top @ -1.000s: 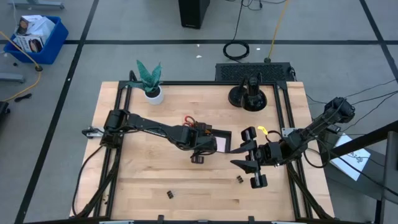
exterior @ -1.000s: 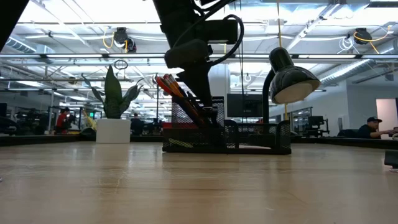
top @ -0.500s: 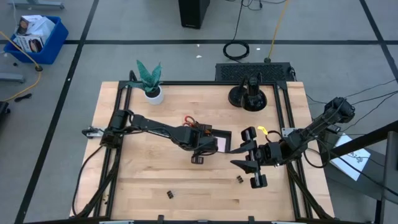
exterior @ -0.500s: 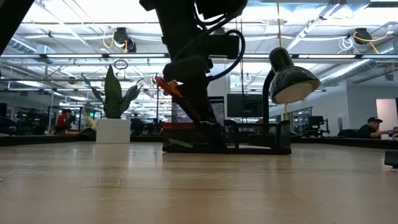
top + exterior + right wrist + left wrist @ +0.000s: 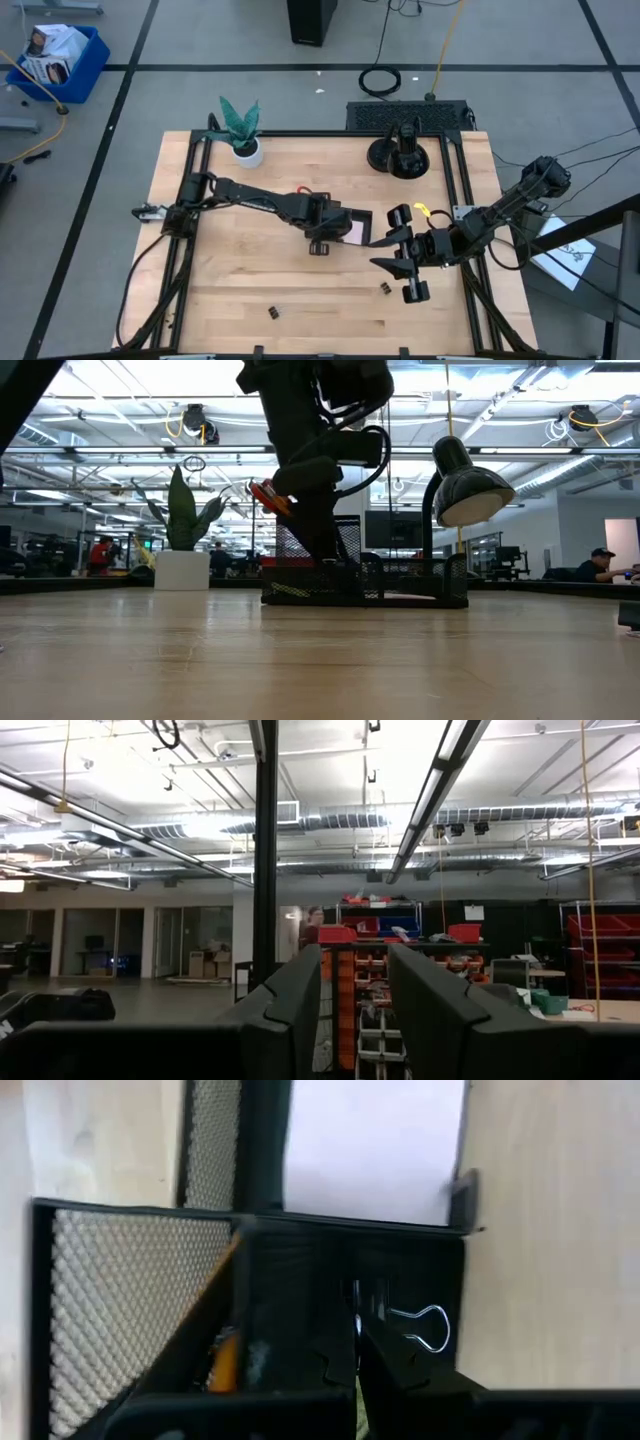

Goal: Pick and place office supplies into organizer
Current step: Put the top left black binder clip into the desk organizer

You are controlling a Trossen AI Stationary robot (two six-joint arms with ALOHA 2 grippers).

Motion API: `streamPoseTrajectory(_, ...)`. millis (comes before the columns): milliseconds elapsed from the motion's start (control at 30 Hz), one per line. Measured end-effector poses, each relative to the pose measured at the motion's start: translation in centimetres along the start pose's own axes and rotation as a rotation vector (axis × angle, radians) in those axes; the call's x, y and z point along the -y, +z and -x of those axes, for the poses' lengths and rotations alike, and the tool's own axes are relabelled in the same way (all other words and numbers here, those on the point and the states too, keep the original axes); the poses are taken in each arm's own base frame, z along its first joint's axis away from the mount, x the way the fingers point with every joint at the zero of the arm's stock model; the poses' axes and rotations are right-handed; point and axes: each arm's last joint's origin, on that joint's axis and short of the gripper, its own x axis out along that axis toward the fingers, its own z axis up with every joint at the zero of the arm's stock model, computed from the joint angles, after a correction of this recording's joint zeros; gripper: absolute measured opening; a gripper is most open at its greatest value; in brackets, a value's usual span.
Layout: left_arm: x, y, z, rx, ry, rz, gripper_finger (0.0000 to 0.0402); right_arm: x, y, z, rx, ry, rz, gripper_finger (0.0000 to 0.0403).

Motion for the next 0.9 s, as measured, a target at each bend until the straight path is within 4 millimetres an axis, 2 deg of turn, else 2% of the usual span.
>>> streamPoseTrajectory(200, -0.98, -0.13, -0.09, -0.009, -0.027, 0.018, 0.0000, 0.00, 0.00, 0.00, 0.000, 0.001, 0.000, 0.0109)
streamPoseTrajectory(700, -1.16, -0.18, -0.09, -0.014, -0.023, -0.002, 0.0000, 0.00, 0.00, 0.00, 0.000, 0.001, 0.007, 0.0109)
streamPoseTrajectory(900, -1.07, -0.20, -0.68, -0.025, -0.016, -0.005, 0.0000, 0.01, 0.06, 0.00, 0.005, 0.000, 0.005, 0.0109)
